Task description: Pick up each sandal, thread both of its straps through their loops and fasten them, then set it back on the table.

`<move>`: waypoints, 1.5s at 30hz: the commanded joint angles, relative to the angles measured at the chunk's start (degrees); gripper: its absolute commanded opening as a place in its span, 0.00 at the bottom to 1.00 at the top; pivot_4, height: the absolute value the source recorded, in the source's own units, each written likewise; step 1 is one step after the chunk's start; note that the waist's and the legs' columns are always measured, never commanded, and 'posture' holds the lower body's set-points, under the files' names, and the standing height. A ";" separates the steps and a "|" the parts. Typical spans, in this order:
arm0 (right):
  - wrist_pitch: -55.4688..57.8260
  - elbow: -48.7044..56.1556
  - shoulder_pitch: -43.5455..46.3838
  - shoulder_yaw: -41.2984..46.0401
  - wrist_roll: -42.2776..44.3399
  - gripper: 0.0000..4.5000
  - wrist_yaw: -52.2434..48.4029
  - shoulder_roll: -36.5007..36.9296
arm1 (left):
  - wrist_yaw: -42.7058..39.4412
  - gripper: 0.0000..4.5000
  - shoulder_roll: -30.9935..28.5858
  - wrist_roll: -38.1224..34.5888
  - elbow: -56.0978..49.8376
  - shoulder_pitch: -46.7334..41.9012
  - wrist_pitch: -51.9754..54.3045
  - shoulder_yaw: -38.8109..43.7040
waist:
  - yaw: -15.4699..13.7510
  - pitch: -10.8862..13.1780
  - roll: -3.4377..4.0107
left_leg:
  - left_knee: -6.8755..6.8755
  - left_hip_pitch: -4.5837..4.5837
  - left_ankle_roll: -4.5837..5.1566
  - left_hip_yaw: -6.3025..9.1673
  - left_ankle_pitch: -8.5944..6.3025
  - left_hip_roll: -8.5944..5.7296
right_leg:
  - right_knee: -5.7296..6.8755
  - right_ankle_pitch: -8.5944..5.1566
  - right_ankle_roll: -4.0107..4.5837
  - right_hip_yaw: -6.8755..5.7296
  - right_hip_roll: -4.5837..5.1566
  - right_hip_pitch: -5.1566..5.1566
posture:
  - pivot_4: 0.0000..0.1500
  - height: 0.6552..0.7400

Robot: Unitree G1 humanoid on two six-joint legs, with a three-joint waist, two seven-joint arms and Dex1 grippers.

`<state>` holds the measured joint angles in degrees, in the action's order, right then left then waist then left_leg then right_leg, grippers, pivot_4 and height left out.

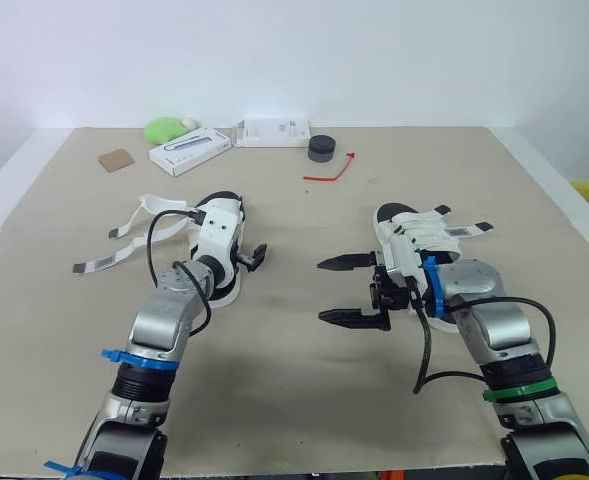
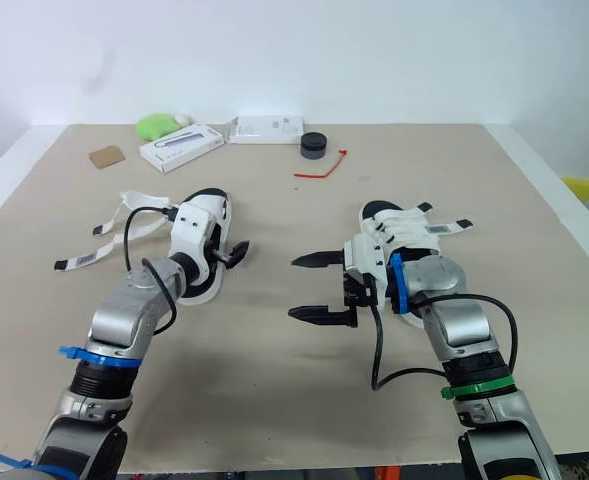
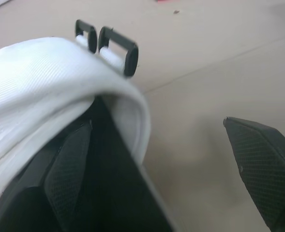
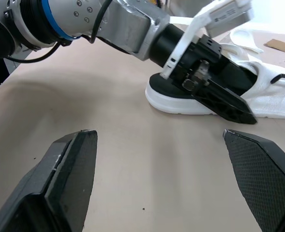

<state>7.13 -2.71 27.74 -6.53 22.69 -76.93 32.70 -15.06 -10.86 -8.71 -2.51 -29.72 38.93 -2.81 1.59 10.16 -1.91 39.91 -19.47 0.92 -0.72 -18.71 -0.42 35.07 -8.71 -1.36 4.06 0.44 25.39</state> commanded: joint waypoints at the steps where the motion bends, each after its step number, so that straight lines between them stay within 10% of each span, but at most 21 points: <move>1: -1.19 0.37 1.02 0.15 -0.29 0.99 0.26 -0.21 | 0.71 1.00 1.05 -0.51 1.91 -3.45 -1.21 1.52 | 0.00 0.00 0.00 | 0.00 0.00 0.00 0.00 0.00 0.00 | 0.00 0.00 0.00 0.00 0.00 0.00 | 1.00 1.00; 8: -1.42 0.07 1.40 0.00 -0.72 0.99 0.54 -0.55 | 1.97 1.00 3.17 -1.54 10.06 -8.16 -1.56 4.23 | 0.01 0.00 0.00 | 0.00 0.00 -0.01 0.01 -0.01 -0.01 | -0.01 0.00 -0.01 0.00 -0.01 0.00 | 1.00 1.00; 20: -1.05 -0.63 2.74 0.38 -0.58 1.00 1.03 -0.82 | -8.42 0.01 -2.31 -0.56 13.58 -9.67 -7.78 0.09 | -0.22 0.00 0.00 | 0.00 -0.01 -0.05 0.05 0.02 -0.07 | 0.00 0.02 -0.04 0.01 0.02 -0.01 | 1.00 1.00; 32: 2.39 2.34 1.04 3.11 3.40 1.00 -1.26 3.04 | -55.34 0.01 -31.17 -8.06 -12.09 13.69 -38.06 -6.82 | 0.65 0.00 0.02 | -0.05 -0.50 -0.42 -0.04 -0.21 0.17 | 0.13 -0.20 0.26 -0.37 0.41 0.68 | 1.00 1.00; 45: 5.14 7.24 -2.08 3.69 4.69 1.00 0.14 4.48 | -52.69 0.01 -26.45 -1.58 -4.99 11.45 -46.05 -8.89 | -0.43 0.00 0.02 | 0.50 -0.85 -0.15 0.15 -0.11 0.00 | 0.12 -0.07 0.10 -0.65 0.30 0.58 | 1.00 1.00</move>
<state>11.76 1.31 25.82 -4.39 26.00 -77.20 36.35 -71.19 -38.49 -11.73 -8.26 -16.14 -6.45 -12.71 1.16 10.16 -1.89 40.40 -20.32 0.77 -0.57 -18.83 -0.43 35.18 -8.78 -1.26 3.41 0.74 25.96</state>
